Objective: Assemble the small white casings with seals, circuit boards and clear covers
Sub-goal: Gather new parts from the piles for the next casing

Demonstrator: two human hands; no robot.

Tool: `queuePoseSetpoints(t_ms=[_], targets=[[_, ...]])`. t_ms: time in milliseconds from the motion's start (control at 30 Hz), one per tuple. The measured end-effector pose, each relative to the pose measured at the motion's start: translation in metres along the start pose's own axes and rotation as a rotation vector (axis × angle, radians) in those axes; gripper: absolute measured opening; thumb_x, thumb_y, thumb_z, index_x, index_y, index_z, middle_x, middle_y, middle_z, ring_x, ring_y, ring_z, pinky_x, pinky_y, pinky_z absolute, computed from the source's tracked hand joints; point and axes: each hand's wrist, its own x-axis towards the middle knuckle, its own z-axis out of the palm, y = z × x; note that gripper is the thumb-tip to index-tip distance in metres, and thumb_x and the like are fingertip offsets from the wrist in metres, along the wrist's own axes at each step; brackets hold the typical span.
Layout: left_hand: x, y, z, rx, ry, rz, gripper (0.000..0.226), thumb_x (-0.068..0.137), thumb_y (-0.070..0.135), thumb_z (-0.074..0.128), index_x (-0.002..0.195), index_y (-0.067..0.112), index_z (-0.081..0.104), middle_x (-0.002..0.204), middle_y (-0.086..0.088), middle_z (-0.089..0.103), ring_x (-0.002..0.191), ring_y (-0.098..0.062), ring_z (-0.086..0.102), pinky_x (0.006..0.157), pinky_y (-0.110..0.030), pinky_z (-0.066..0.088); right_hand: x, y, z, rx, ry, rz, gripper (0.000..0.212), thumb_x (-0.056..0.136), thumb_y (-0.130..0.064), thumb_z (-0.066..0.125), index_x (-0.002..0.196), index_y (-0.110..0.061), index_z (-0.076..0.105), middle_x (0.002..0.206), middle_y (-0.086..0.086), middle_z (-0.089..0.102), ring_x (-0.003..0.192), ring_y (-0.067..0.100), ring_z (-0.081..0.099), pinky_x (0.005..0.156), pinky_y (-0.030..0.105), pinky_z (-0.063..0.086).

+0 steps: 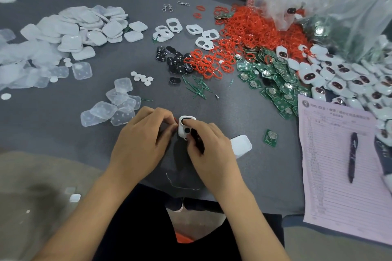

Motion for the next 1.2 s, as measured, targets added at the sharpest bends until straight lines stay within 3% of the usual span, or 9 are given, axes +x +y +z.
queuePoseSetpoints(t_ms=[167, 233, 300, 433, 567, 667, 833, 1067, 1200], targets=[[-0.002, -0.001, -0.001, -0.038, 0.008, -0.089, 0.008, 0.097, 0.031, 0.064, 0.102, 0.029, 0.059, 0.099, 0.013, 0.054, 0.092, -0.009, 0.058, 0.075, -0.021, 0.039, 0.003, -0.003, -0.001, 0.050, -0.004, 0.007, 0.036, 0.089, 0.005, 0.069, 0.122, -0.011, 0.070, 0.106, 0.001, 0.071, 0.098, 0.018, 0.065, 0.087, 0.010, 0.042], [-0.001, 0.000, 0.000, -0.038, 0.016, -0.093, 0.007, 0.097, 0.031, 0.063, 0.101, 0.027, 0.058, 0.097, 0.019, 0.050, 0.093, -0.009, 0.058, 0.075, -0.019, 0.037, 0.001, -0.002, -0.006, 0.106, 0.116, -0.006, 0.033, 0.090, 0.004, 0.071, 0.119, -0.010, 0.070, 0.114, 0.000, 0.069, 0.107, 0.006, 0.063, 0.094, 0.013, 0.046], [-0.001, 0.001, 0.000, -0.033, 0.026, -0.089, 0.006, 0.097, 0.030, 0.062, 0.099, 0.028, 0.057, 0.096, 0.022, 0.047, 0.093, -0.007, 0.058, 0.075, -0.017, 0.036, -0.002, 0.000, -0.011, 0.134, 0.249, 0.037, 0.027, 0.089, 0.002, 0.075, 0.113, -0.011, 0.070, 0.110, -0.002, 0.065, 0.101, -0.005, 0.060, 0.088, 0.010, 0.047], [-0.002, 0.001, -0.001, -0.012, 0.024, -0.089, 0.008, 0.098, 0.030, 0.063, 0.099, 0.031, 0.055, 0.093, 0.024, 0.046, 0.092, -0.004, 0.056, 0.073, -0.017, 0.034, 0.001, 0.005, -0.016, 0.166, 0.291, 0.154, 0.022, 0.088, -0.008, 0.081, 0.106, -0.015, 0.072, 0.104, -0.002, 0.067, 0.094, 0.000, 0.065, 0.082, 0.011, 0.051], [-0.001, 0.001, -0.001, -0.007, -0.001, -0.098, 0.006, 0.098, 0.031, 0.061, 0.100, 0.031, 0.056, 0.094, 0.021, 0.052, 0.093, -0.005, 0.055, 0.074, -0.022, 0.038, 0.005, 0.011, -0.016, 0.073, 0.157, 0.212, 0.033, 0.085, -0.016, 0.085, 0.114, -0.022, 0.070, 0.101, -0.013, 0.070, 0.092, 0.001, 0.062, 0.084, 0.005, 0.043], [-0.001, 0.000, 0.000, -0.006, -0.002, -0.126, 0.005, 0.098, 0.036, 0.060, 0.099, 0.034, 0.056, 0.096, 0.018, 0.058, 0.094, -0.007, 0.056, 0.076, -0.026, 0.041, 0.004, 0.011, -0.014, 0.014, 0.075, 0.195, 0.032, 0.085, -0.015, 0.084, 0.113, -0.020, 0.070, 0.097, -0.013, 0.070, 0.096, 0.013, 0.059, 0.081, 0.022, 0.048], [-0.001, 0.000, 0.001, -0.018, -0.002, -0.162, 0.006, 0.098, 0.039, 0.060, 0.099, 0.038, 0.054, 0.096, 0.022, 0.059, 0.092, -0.006, 0.058, 0.077, -0.031, 0.043, -0.001, 0.013, -0.015, -0.088, 0.083, 0.100, 0.012, 0.087, -0.022, 0.083, 0.085, -0.015, 0.073, 0.103, -0.007, 0.076, 0.098, 0.022, 0.062, 0.084, 0.041, 0.050], [0.002, 0.005, -0.002, -0.037, 0.017, -0.150, 0.003, 0.101, 0.038, 0.060, 0.099, 0.037, 0.058, 0.102, 0.018, 0.064, 0.098, -0.008, 0.059, 0.082, -0.036, 0.050, -0.009, 0.010, -0.022, -0.264, 0.105, 0.017, 0.002, 0.089, -0.023, 0.079, 0.090, -0.024, 0.077, 0.101, -0.010, 0.069, 0.095, 0.024, 0.059, 0.080, 0.041, 0.042], [0.001, 0.027, -0.011, -0.290, 0.084, -0.146, 0.011, 0.094, 0.037, 0.066, 0.091, 0.028, 0.062, 0.091, 0.011, 0.063, 0.081, -0.006, 0.059, 0.072, -0.016, 0.045, -0.010, 0.007, -0.024, -0.229, 0.159, 0.017, 0.002, 0.089, -0.023, 0.078, 0.090, -0.023, 0.077, 0.101, -0.009, 0.069, 0.092, 0.023, 0.060, 0.078, 0.040, 0.041]])
